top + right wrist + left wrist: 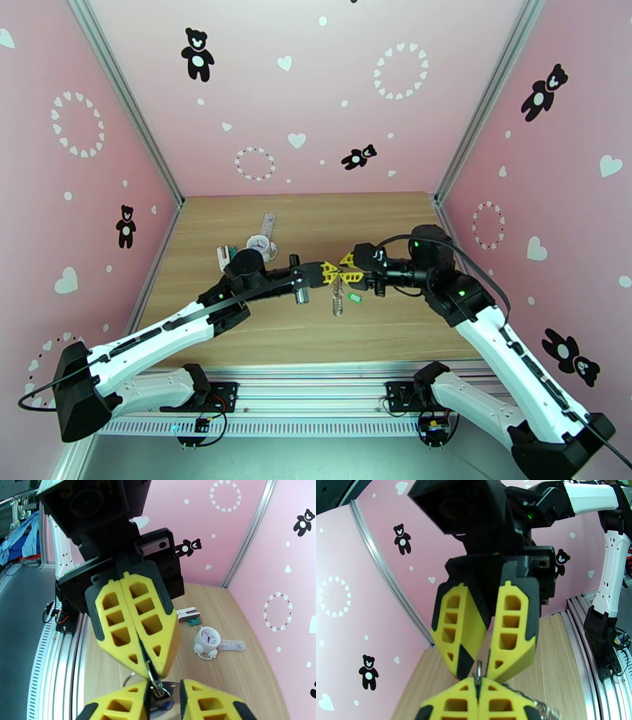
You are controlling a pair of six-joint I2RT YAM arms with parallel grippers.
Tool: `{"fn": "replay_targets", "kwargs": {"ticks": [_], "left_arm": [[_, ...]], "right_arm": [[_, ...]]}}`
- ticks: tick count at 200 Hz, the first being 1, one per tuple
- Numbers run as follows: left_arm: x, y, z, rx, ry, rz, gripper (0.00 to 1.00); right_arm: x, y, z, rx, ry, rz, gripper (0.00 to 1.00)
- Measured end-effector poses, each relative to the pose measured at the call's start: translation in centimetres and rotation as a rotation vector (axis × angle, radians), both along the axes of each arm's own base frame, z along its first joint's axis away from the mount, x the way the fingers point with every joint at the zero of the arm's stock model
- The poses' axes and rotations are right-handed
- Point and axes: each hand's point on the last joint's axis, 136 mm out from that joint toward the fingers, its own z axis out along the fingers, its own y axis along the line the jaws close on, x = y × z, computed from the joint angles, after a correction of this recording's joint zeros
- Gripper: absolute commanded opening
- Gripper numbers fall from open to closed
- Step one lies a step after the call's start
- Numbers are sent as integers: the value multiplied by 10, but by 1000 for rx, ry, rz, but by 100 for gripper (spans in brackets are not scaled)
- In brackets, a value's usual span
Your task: Remove the keys from the keyring
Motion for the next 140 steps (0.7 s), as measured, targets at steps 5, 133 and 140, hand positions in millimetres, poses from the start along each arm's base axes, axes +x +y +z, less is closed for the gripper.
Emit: {"fn": "replay_targets", "kwargs": {"ticks": [5, 133, 140], "left_arm": [[0, 0, 0, 1, -3, 1, 0], [4, 1, -5, 20, 3, 25, 0], [4, 1, -6, 22, 4, 25, 0]], "right_arm": [[0, 0, 0, -2, -1, -1, 24], [-1, -1, -3, -18, -11, -6, 7], [-1, -1, -3, -20, -10, -8, 7]]}}
